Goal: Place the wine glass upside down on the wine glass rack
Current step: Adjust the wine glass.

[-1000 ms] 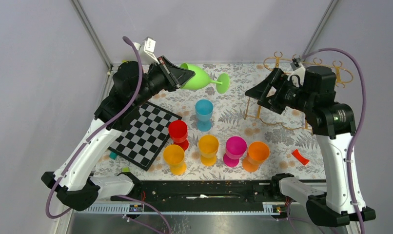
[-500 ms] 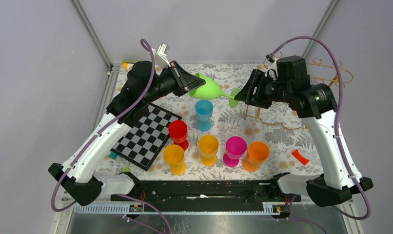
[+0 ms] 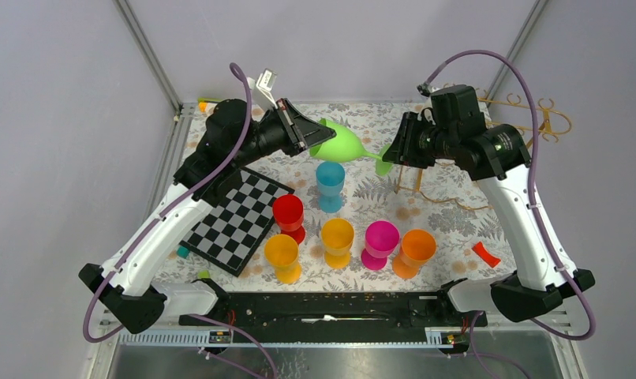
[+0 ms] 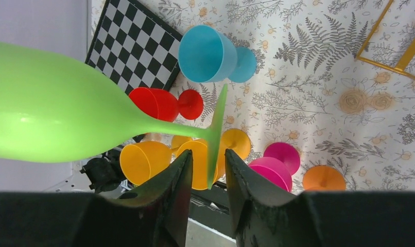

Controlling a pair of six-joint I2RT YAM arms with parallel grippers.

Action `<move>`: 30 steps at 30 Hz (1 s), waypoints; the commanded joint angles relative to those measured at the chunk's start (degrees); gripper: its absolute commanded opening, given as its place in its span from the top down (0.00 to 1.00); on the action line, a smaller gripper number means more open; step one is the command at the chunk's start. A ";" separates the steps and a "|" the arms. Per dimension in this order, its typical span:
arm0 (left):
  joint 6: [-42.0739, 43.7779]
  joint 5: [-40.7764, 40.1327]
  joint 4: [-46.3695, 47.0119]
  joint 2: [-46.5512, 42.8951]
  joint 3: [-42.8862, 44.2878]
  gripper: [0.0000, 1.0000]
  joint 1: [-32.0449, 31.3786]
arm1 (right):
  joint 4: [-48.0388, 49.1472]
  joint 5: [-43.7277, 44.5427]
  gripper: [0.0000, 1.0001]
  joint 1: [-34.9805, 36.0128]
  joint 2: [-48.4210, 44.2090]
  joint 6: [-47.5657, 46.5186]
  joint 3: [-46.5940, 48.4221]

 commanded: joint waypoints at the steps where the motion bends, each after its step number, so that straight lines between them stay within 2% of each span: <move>1: -1.04 2.87 5.15 -0.87 0.03 1.00 0.21 | 0.28 1.84 0.67 0.85 1.15 -2.66 1.76; 8: -1.27 2.66 6.45 -0.78 -0.45 1.00 0.21 | 1.24 0.07 0.81 0.87 2.13 -3.22 1.60; 11: -1.38 2.72 6.47 -0.78 -0.67 1.00 0.21 | 1.57 -1.22 0.99 0.87 2.57 -3.46 2.02; 15: -1.47 2.74 6.61 -1.04 -1.50 0.98 0.21 | 2.09 -0.10 1.00 0.87 2.35 -4.15 2.72; 16: -1.38 2.68 6.68 -1.04 -1.59 0.93 0.21 | 2.29 0.42 1.00 0.87 2.13 -4.43 2.98; 22: 0.35 1.89 5.36 -1.47 -1.59 0.46 0.76 | 3.78 5.94 1.00 0.87 -0.11 -7.17 4.58; 25: 0.85 2.28 4.10 -1.69 -1.60 0.30 1.74 | 5.81 10.31 1.00 0.87 -2.28 -8.35 4.26; 27: 1.57 2.84 3.65 -1.95 -1.75 0.15 2.69 | 7.66 12.87 1.00 0.88 -3.90 -9.12 3.56; 30: 2.12 4.91 2.48 -2.16 -1.69 0.08 4.53 | 10.06 14.87 1.00 0.87 -6.08 -11.71 2.88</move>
